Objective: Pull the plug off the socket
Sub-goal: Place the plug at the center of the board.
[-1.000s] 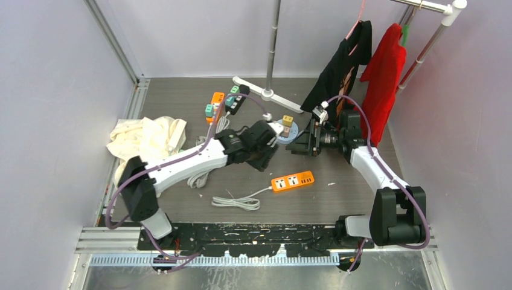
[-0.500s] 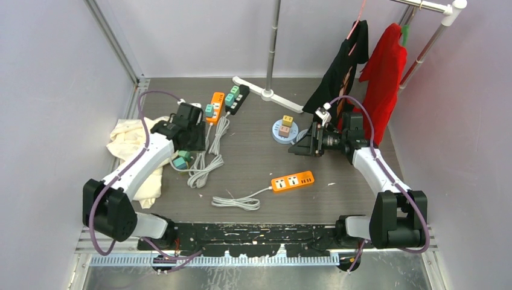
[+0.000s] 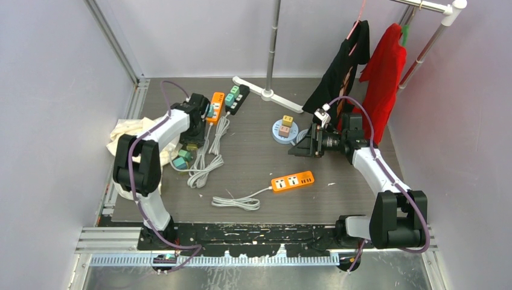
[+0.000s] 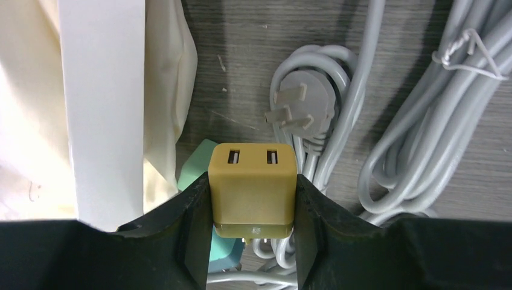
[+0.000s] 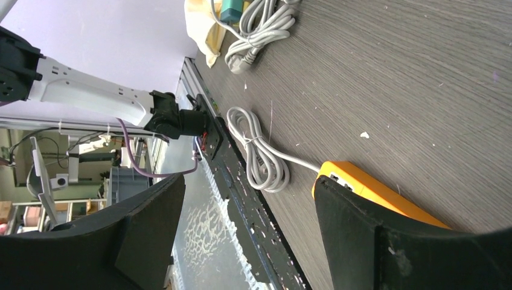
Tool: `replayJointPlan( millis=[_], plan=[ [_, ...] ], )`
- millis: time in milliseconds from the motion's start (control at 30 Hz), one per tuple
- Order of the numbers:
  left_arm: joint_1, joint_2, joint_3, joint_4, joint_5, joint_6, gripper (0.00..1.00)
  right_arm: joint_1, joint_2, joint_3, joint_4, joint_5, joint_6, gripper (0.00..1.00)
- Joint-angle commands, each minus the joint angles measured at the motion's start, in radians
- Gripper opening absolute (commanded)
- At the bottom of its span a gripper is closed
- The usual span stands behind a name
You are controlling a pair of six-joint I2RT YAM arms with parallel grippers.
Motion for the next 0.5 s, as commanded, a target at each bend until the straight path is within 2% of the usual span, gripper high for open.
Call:
replayJointPlan(
  millis=[0,200,333,467],
  plan=[
    [0.024,0.035,0.066,-0.01,-0.028,0.026,0.21,-0.004,0.001,0.044,-0.016,0.0,-0.037,0.83],
    [0.036,0.046,0.056,-0.01,-0.022,0.013,0.59,-0.01,0.007,0.044,-0.023,0.001,-0.048,0.83],
    [0.038,0.034,0.062,-0.019,-0.012,0.01,0.68,-0.013,0.009,0.046,-0.024,0.0,-0.049,0.84],
    [0.039,-0.016,0.089,-0.059,0.032,-0.002,0.68,-0.014,0.007,0.049,-0.029,-0.005,-0.054,0.83]
  ],
)
